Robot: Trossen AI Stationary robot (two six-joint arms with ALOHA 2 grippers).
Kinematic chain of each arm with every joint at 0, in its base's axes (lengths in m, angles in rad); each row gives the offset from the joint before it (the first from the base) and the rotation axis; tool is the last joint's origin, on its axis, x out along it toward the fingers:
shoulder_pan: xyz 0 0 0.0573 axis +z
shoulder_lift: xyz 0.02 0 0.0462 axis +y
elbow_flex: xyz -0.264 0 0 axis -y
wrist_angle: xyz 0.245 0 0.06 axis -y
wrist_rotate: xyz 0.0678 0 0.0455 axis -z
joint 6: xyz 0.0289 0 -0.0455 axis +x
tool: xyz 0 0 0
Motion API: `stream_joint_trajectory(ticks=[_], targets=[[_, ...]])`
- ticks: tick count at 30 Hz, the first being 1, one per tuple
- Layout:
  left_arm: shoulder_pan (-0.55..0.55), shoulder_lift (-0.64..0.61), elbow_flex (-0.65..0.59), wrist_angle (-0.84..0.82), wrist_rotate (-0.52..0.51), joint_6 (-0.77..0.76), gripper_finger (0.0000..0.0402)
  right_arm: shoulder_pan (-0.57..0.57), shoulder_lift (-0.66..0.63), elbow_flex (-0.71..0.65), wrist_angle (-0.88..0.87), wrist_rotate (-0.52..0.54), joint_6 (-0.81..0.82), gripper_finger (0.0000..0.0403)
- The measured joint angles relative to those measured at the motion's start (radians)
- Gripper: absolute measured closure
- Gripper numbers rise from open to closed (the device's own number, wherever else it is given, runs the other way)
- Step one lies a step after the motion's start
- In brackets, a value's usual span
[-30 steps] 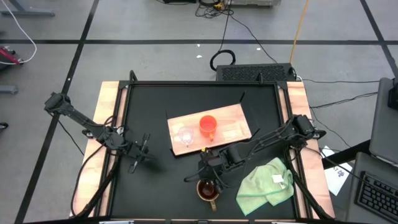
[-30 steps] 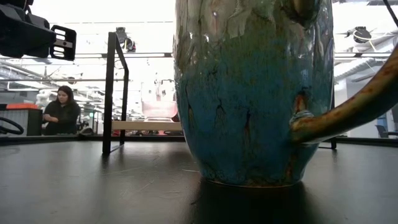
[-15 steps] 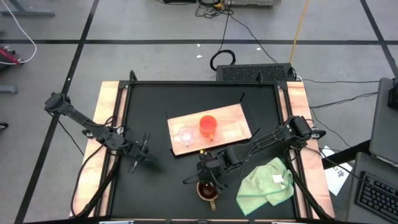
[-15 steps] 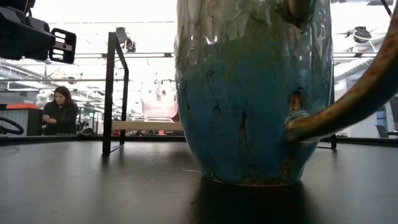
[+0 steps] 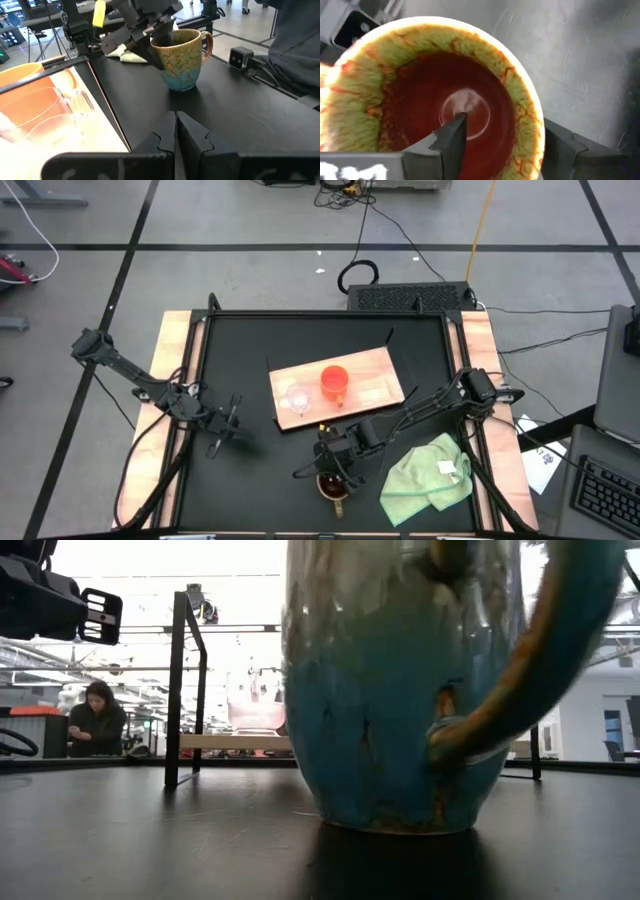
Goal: Stack small to large cups/mugs on shelf
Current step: Put the green patterned mug on the shelf
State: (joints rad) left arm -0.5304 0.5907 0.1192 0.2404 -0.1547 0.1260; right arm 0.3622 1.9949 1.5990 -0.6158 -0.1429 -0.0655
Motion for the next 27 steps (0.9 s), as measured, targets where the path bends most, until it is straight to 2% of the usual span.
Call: stream_joint_trajectory(ticks=[4,15,24,27], targets=[[0.000,0.000,0.000,-0.015,0.000,0.000,0.0382,0.000,0.000,0.000,0.008,0.001,-0.003,0.0239],[0.000,0.000,0.000,-0.014,0.000,0.000,0.0382,-0.001,0.000,0.000,0.017,0.009,-0.030,0.0361],[0.000,0.000,0.000,-0.013,0.000,-0.004,0.0382,-0.001,0.000,0.001,0.014,0.010,-0.004,0.0370],[0.000,0.000,0.000,-0.013,0.000,-0.004,0.0382,-0.001,0.001,0.042,-0.053,0.036,0.006,0.0370]])
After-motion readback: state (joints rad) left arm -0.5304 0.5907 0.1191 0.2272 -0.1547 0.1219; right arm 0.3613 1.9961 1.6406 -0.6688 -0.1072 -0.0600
